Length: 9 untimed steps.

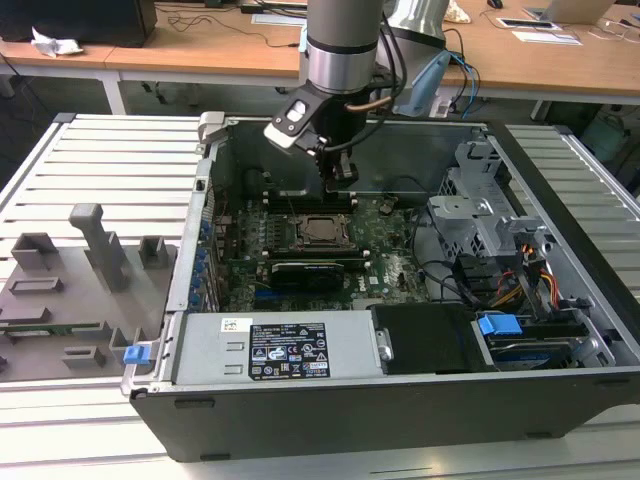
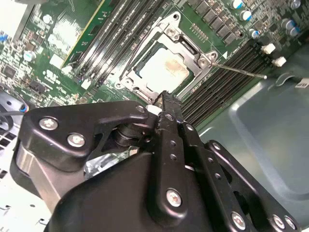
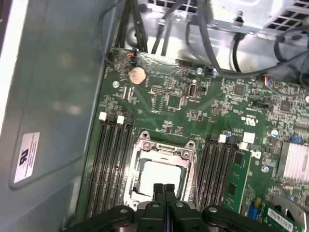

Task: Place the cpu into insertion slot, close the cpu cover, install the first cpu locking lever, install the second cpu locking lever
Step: 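Install the first cpu locking lever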

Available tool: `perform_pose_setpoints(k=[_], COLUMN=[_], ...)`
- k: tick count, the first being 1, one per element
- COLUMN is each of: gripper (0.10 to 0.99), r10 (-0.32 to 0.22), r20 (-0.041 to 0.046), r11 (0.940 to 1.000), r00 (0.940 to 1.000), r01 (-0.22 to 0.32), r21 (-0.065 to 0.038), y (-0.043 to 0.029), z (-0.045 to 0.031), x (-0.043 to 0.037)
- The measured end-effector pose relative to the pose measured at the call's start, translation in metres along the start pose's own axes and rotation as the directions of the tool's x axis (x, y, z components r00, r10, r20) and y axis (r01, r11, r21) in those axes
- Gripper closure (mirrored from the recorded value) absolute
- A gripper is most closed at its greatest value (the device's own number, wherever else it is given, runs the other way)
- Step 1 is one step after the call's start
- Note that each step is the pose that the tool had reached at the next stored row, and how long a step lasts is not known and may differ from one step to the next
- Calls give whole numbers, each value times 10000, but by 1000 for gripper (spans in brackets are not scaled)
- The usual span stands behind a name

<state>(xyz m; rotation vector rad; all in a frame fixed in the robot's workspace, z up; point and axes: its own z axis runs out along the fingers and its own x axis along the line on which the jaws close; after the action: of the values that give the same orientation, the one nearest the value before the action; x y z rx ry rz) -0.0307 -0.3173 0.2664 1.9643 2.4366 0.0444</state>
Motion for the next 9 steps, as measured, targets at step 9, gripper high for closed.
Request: perform_pose_setpoints(k=[9], gripper=[980], r10=[-913], r20=[16], r11=[9958], r00=[9958], r01=[913], r21=[21], y=[0], z=[0], x=[0])
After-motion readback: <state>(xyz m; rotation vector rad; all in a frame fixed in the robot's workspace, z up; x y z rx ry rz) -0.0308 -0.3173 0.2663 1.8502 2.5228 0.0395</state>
